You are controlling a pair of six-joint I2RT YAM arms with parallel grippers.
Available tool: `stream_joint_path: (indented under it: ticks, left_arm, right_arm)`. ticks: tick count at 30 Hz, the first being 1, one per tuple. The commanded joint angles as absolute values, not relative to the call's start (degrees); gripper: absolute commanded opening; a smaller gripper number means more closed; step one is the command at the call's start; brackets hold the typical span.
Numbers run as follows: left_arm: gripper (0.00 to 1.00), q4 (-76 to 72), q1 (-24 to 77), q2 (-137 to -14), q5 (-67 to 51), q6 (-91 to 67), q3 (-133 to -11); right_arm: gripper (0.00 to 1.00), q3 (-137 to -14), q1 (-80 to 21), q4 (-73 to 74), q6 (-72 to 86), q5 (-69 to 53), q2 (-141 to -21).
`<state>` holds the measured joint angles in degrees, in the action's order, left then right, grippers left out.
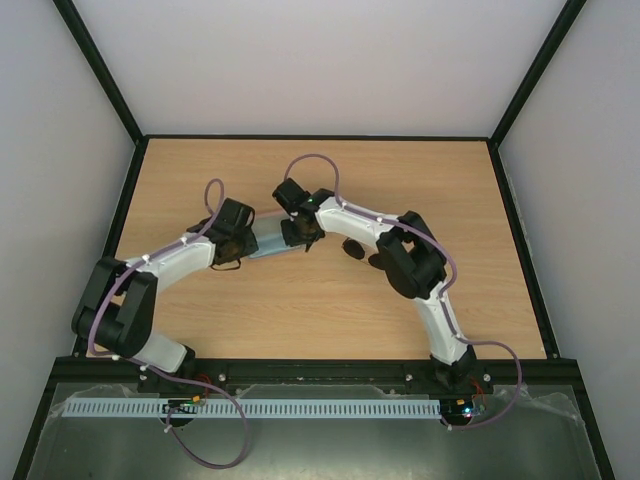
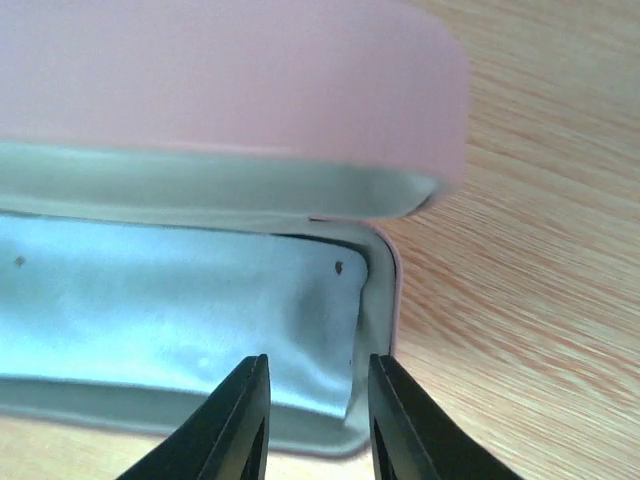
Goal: Organize the sunglasses
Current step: Place the glasses cleaning cloth in the sunglasses case.
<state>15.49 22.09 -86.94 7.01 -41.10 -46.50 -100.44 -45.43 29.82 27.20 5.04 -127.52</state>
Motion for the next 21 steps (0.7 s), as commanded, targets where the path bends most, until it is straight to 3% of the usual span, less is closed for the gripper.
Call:
stream_joint_path:
  ticks: [1,5,9,21]
  left_arm:
    - [0.28,18.39,21.74,-83.79,8.39,-40.92,-47.89]
    - [0.29,19.76,21.71,-81.87,7.82,-40.59,-48.98]
    - [0.36,20.78,21.71,-78.1,5.52,-40.33,-48.54]
    - [0.79,27.14,22.26,-60.42,-4.54,-39.53,-45.16]
  right_arm:
    - [0.32,-99.05,-45.19,31.66,26.98,4.53,-120.84]
    - [0.36,-98.39,-45.26,31.51,26.53,2.98,-117.59]
    - [0.43,-91.37,-45.19,28.4,26.41,0.72,-109.43]
    - [0.6,-63.17,-45.2,27.19,32.92,-1.89,-77.83]
